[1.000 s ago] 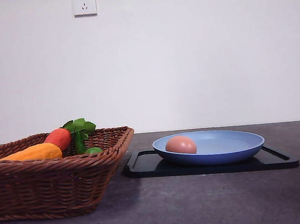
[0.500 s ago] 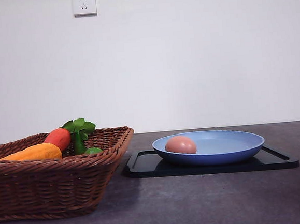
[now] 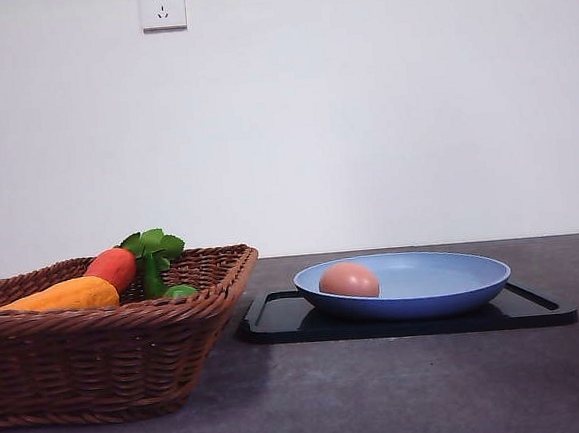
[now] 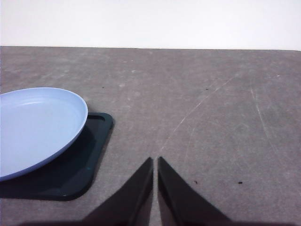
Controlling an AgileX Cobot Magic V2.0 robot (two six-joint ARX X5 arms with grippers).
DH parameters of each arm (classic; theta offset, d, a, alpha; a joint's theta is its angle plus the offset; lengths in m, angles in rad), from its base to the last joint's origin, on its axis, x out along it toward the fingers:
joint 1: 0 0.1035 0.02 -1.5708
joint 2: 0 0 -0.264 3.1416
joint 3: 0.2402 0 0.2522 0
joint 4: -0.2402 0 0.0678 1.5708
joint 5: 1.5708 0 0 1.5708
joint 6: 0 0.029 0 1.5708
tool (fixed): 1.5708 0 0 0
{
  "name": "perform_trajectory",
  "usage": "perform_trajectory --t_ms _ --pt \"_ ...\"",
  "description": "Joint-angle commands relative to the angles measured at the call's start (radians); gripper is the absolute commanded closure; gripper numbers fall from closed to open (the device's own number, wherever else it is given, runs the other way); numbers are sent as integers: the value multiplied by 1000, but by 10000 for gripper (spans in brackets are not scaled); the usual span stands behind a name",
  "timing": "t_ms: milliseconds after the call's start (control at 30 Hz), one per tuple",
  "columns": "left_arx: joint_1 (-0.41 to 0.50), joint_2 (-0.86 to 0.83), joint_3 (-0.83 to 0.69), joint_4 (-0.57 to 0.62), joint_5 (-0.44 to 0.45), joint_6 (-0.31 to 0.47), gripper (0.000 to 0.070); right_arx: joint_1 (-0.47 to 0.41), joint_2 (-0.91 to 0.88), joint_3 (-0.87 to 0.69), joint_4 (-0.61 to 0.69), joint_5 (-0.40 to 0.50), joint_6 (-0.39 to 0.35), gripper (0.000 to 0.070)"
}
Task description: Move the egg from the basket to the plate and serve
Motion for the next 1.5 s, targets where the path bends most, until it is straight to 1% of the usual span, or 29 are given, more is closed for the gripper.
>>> perform_trajectory --t_ms 0,1467 --pt "2 -2 -27 9 1 -5 700 -1 -3 -4 10 4 12 700" --pt "2 -2 -27 9 1 -5 700 -1 -3 -4 10 4 12 700"
